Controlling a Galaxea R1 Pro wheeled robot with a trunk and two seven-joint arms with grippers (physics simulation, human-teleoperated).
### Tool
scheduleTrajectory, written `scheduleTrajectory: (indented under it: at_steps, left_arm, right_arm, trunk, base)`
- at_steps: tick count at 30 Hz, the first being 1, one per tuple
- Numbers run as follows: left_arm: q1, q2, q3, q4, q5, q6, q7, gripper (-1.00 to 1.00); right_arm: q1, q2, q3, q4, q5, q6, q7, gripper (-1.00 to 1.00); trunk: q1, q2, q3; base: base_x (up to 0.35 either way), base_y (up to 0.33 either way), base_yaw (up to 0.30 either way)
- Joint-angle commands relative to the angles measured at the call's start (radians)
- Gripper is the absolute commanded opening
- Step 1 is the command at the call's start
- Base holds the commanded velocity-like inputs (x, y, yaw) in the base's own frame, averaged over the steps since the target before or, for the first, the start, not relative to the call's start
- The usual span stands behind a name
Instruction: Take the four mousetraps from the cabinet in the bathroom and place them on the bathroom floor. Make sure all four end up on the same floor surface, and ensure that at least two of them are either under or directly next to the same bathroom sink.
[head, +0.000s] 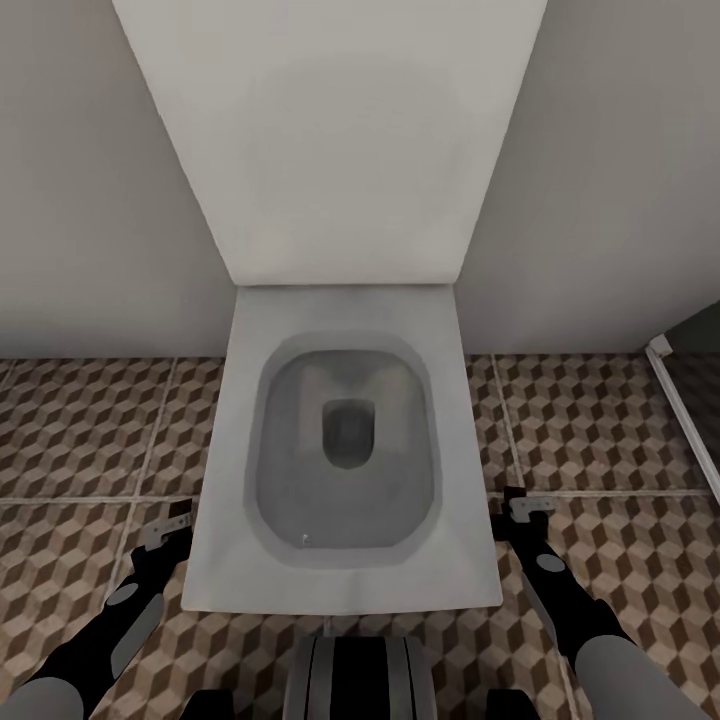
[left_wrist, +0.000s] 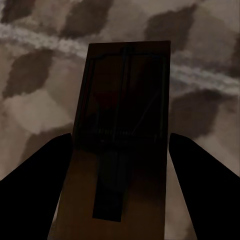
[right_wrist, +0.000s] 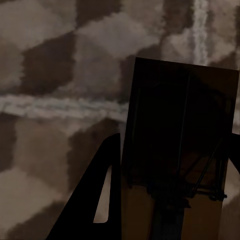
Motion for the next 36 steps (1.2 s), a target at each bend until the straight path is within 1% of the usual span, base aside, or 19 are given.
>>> scheduleTrajectory:
  at_steps: [1,19,22,28,36]
  left_arm:
    - [-0.001,0.001,-0.008,0.0,0.008,-0.005,0.009,-1.0]
    - [-0.001,0.002,-0.008,0.0,0.008,-0.005,0.009,-1.0]
    - [-0.001,0.002,-0.008,0.0,0.008,-0.006,0.009,-1.0]
    - [-0.001,0.013,-0.006,0.0,0.009,-0.007,0.009,-1.0]
    - [-0.001,0.017,-0.005,0.0,0.009,-0.007,0.009,-1.0]
  right_arm:
    - [0.0,0.001,-0.003,0.001,0.008,-0.003,0.0,-1.0]
    - [0.0,0.0,-0.007,0.001,0.012,-0.003,0.0,-1.0]
    - [0.0,0.0,-0.009,0.001,0.01,-0.003,-0.001,-1.0]
    - [0.0,0.0,-0.009,0.001,0.009,-0.003,-0.001,-1.0]
    - [0.0,-0.001,-0.01,0.001,0.01,-0.003,-0.001,-1.0]
  trunk:
    - [0.0,0.0,0.0]
    - [0.0,0.0,0.0]
    - [0.001,-0.001,-0.012]
    - [0.001,-0.001,-0.012]
    - [0.001,-0.001,-0.012]
  base:
    - [0.0,0.0,0.0]
    - [0.0,0.0,0.0]
    - [0.0,0.0,0.0]
    - [0.0,0.0,0.0]
    - [0.0,0.0,0.0]
